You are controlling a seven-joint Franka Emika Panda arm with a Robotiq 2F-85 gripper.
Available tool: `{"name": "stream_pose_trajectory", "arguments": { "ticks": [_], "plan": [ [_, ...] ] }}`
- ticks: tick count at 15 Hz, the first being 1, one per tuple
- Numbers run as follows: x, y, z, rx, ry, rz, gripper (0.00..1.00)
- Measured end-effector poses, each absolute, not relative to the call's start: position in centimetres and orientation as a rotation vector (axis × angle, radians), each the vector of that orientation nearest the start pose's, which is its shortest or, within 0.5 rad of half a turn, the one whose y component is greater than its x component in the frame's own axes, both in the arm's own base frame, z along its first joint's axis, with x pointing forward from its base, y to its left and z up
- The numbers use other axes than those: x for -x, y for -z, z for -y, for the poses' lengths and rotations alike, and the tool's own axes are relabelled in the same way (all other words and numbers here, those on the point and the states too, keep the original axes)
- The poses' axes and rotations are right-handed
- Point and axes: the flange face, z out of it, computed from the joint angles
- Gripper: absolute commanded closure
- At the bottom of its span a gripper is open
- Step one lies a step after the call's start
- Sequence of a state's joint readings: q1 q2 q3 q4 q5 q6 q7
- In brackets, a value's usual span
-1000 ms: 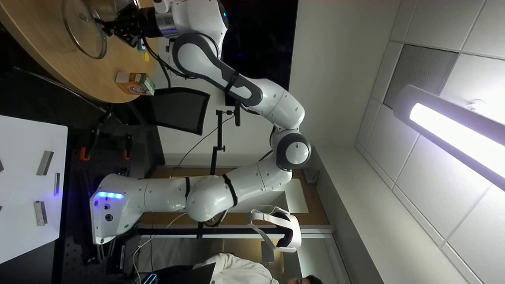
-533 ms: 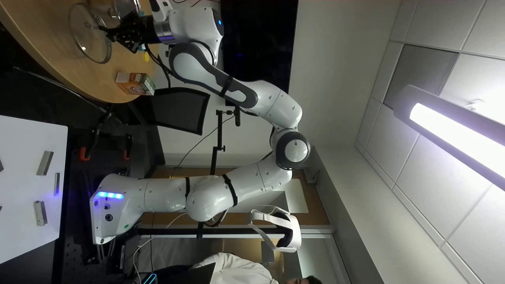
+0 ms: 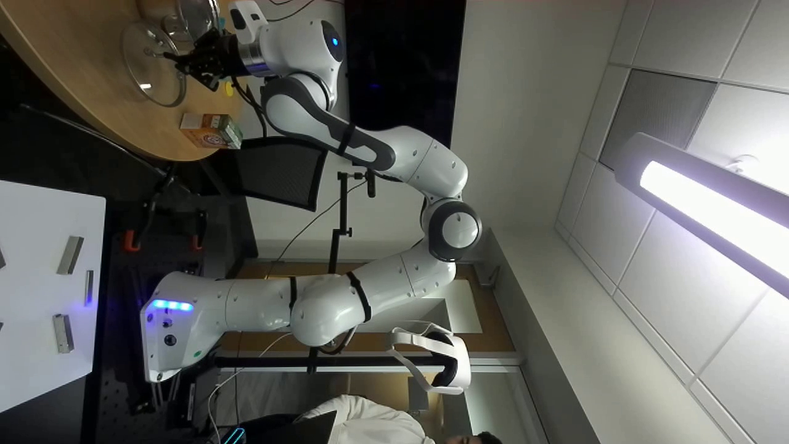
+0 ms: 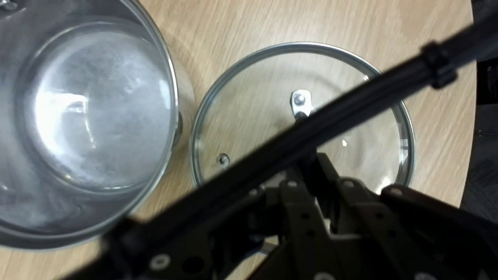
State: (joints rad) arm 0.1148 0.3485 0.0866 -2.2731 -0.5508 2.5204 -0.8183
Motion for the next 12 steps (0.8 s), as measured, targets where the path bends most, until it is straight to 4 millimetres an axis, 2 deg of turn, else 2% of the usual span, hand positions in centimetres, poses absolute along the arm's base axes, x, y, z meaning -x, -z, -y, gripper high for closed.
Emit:
{"name": "stream_pose_trajectory", "arguments": {
  "ticks": [6, 12],
  "plan": [
    [-51.1, -18.4, -10.5, 2.543, -0.289, 2.229, 0.96],
    [-51.0, -17.0, -10.9, 2.651, -0.22, 2.1, 0.96]
  ]
}}
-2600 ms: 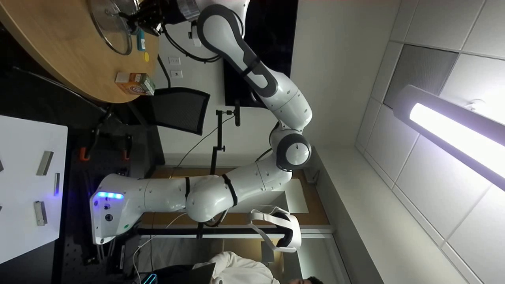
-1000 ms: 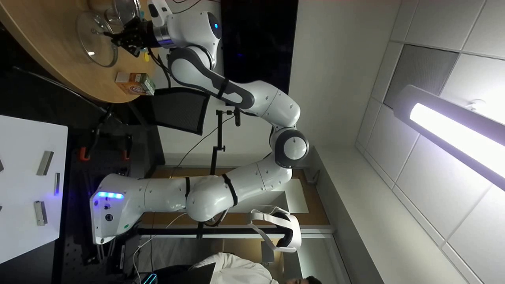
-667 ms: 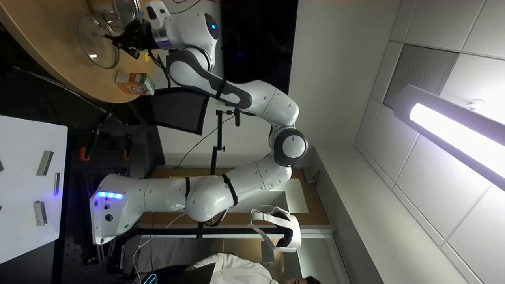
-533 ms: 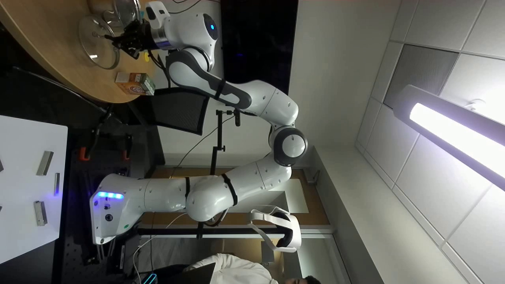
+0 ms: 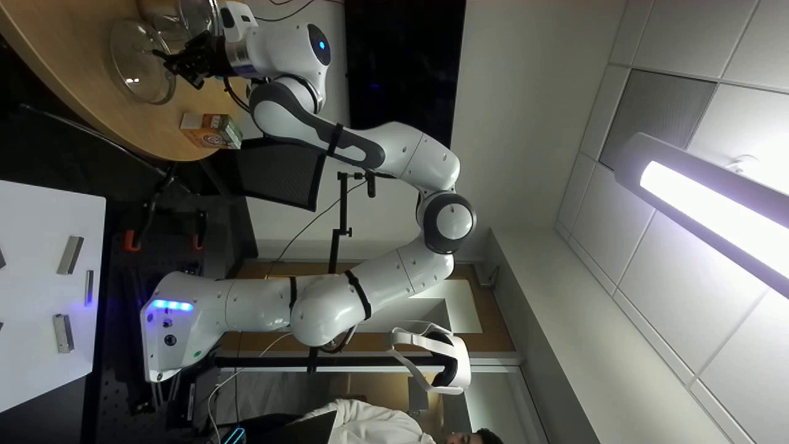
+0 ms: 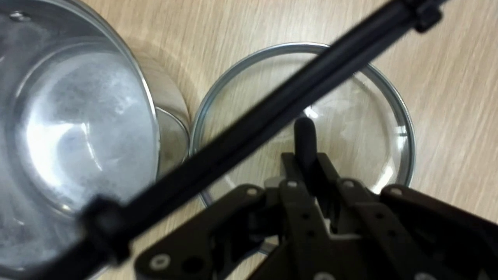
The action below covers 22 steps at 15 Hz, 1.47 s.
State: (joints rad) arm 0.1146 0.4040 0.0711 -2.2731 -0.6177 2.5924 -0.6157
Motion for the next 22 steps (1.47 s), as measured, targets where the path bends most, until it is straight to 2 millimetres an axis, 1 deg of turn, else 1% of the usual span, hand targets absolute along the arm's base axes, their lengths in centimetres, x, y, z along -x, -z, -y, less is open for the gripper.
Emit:
{"name": "stream_pose_trajectory", "arguments": {
  "ticks": [3, 4, 5, 8, 9, 13, 16, 18, 20, 21, 22],
  "plan": [
    [-51.0, -16.7, -10.9, 2.686, -0.209, 2.053, 0.96],
    [-51.0, -16.7, -10.9, 2.692, -0.209, 2.045, 0.7],
    [-51.0, -16.6, -10.9, 2.702, -0.207, 2.033, 0.6],
    [-51.0, -16.7, -10.9, 2.707, -0.205, 2.027, 0.39],
    [-51.0, -16.7, -10.9, 2.708, -0.203, 2.028, 0.31],
    [-51.3, -17.3, -11.1, 2.711, -0.184, 2.03, 0.01],
    [-51.7, -18.7, -11.7, 2.732, -0.156, 1.987, 0.0],
    [-52.4, -20.6, -12.2, 2.77, -0.16, 1.925, 0.0],
    [-53.5, -23.4, -12.6, 2.822, -0.183, 1.838, 0.0],
    [-54.2, -25.2, -12.7, 2.85, -0.194, 1.784, 0.0],
    [-54.9, -27.4, -12.8, 2.881, -0.199, 1.727, 0.0]
  ]
}}
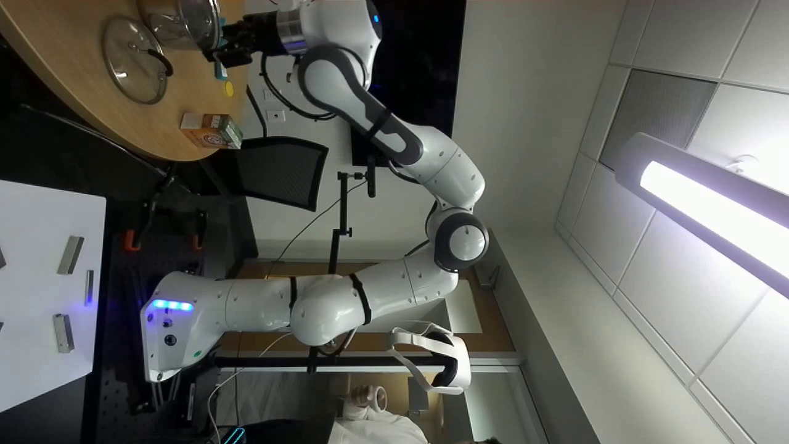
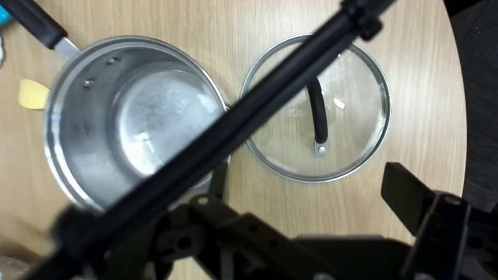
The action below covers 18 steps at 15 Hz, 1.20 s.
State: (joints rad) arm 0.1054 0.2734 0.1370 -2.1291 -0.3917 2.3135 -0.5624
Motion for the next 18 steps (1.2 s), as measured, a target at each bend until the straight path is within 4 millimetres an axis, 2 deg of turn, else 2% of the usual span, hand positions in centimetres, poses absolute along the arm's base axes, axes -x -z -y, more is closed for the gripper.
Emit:
{"name": "stream_pose_trajectory", "arguments": {
  "ticks": [3, 6, 9, 13, 15, 18],
  "plan": [
    [-56.9, -34.7, -12.1, 2.994, -0.201, 1.525, 0.0],
    [-58.4, -42.0, -10.2, 3.145, -0.218, 1.288, 0.0],
    [-59.4, -47.3, -7.9, 3.267, -0.236, 1.031, 0.0],
    [-59.6, -51.5, -4.4, 3.37, -0.326, 0.673, 0.0],
    [-59.4, -52.8, -2.7, 3.401, -0.392, 0.494, 0.0],
    [-59.2, -53.5, -0.5, 3.426, -0.493, 0.225, 0.0]
  ]
}}
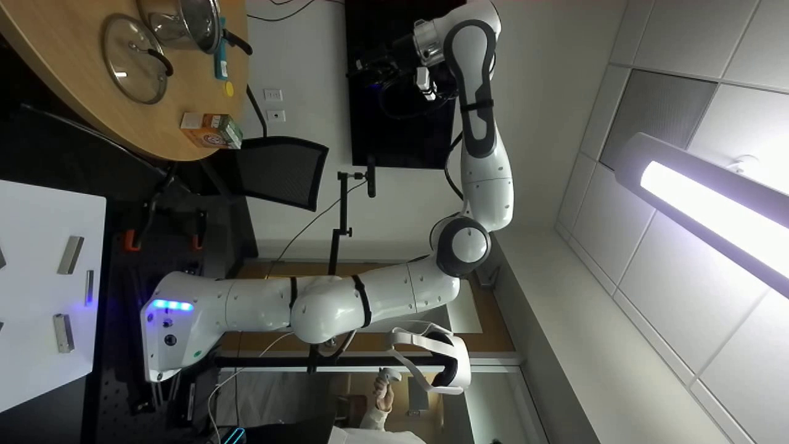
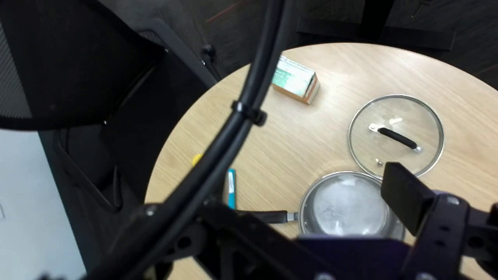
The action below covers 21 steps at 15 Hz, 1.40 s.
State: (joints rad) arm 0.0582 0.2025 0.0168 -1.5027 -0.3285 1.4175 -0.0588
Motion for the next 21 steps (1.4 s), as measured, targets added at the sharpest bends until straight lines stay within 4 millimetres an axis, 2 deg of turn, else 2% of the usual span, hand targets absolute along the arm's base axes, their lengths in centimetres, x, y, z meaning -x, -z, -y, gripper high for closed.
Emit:
{"name": "stream_pose_trajectory", "arguments": {
  "ticks": [4, 8, 17, 19, 21],
  "plan": [
    [-59.0, -52.8, 1.4, 3.429, -0.61, -0.133, 0.0],
    [-58.7, -51.4, 2.4, 3.364, -0.688, -0.489, 0.0],
    [-58.9, -51.0, 2.4, 3.366, -0.693, -0.479, 0.0],
    [-59.0, -51.2, 3.0, 3.402, -0.686, -0.381, 0.0],
    [-59.0, -52.0, 4.6, 3.445, -0.687, -0.245, 0.0]
  ]
}}
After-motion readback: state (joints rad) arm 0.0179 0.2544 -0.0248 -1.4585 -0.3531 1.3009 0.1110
